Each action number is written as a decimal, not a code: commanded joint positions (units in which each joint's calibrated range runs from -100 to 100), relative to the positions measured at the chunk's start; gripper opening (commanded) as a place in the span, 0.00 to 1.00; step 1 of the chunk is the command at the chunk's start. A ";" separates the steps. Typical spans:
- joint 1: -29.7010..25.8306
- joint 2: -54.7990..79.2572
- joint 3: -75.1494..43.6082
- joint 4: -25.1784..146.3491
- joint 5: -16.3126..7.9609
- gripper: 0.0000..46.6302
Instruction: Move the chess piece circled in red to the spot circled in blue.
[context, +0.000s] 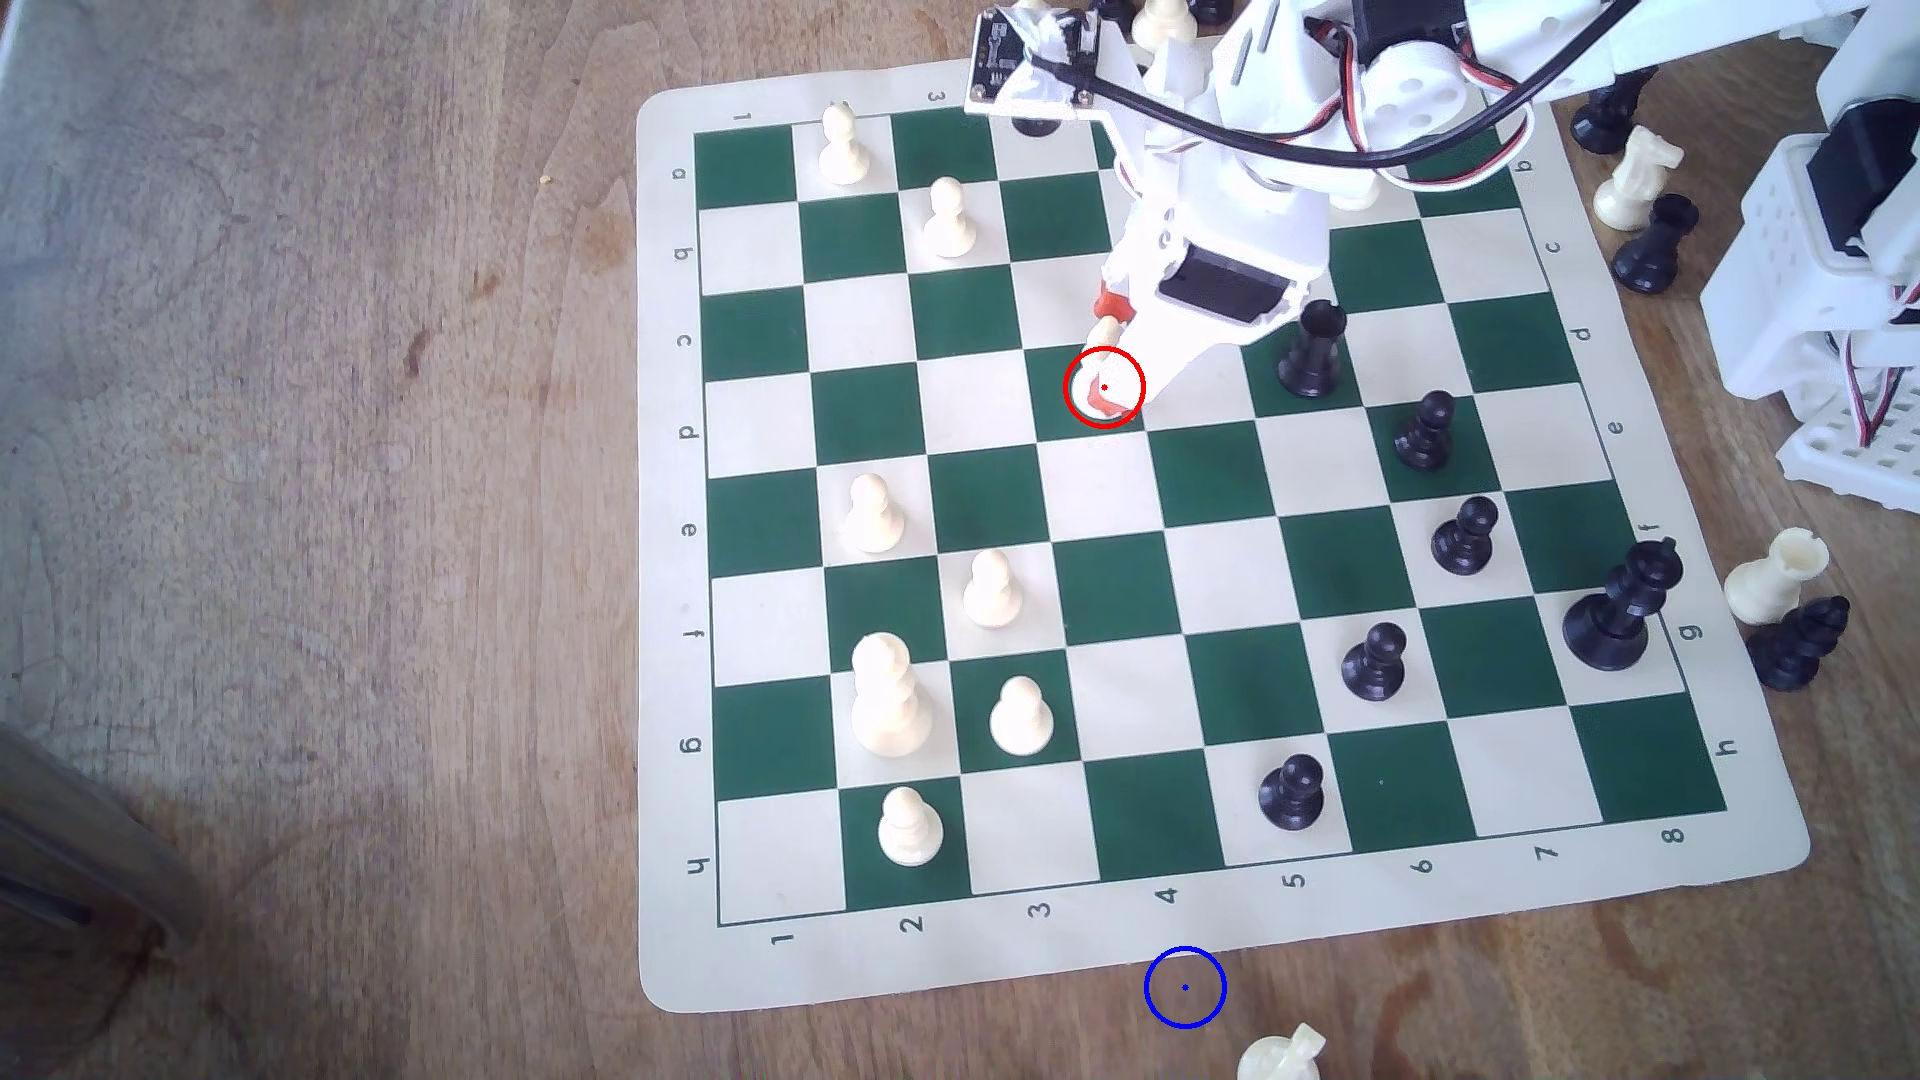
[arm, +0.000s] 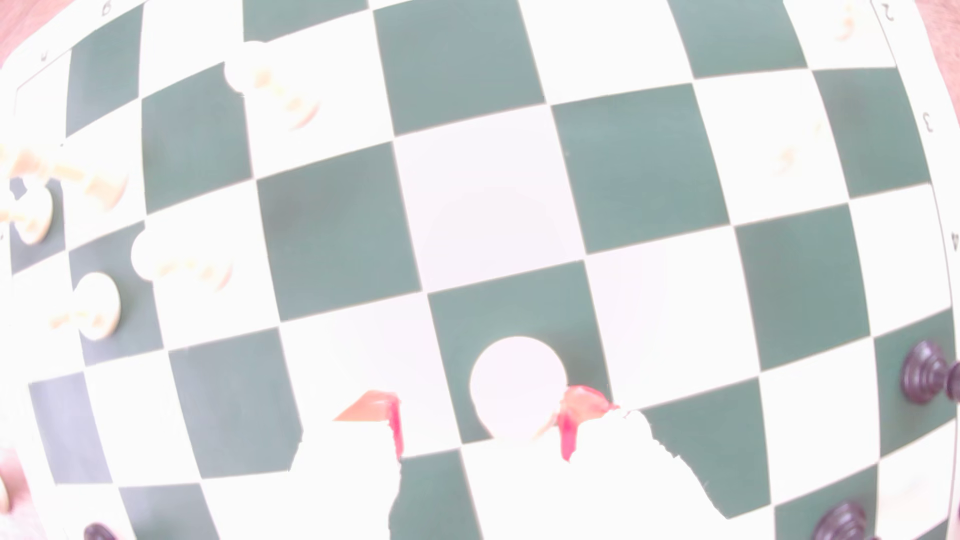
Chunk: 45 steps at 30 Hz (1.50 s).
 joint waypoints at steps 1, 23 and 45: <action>0.25 -0.37 -0.40 -1.19 -0.34 0.34; 1.11 0.57 0.87 -5.12 -1.07 0.26; -3.74 -8.26 -10.01 3.07 -4.40 0.01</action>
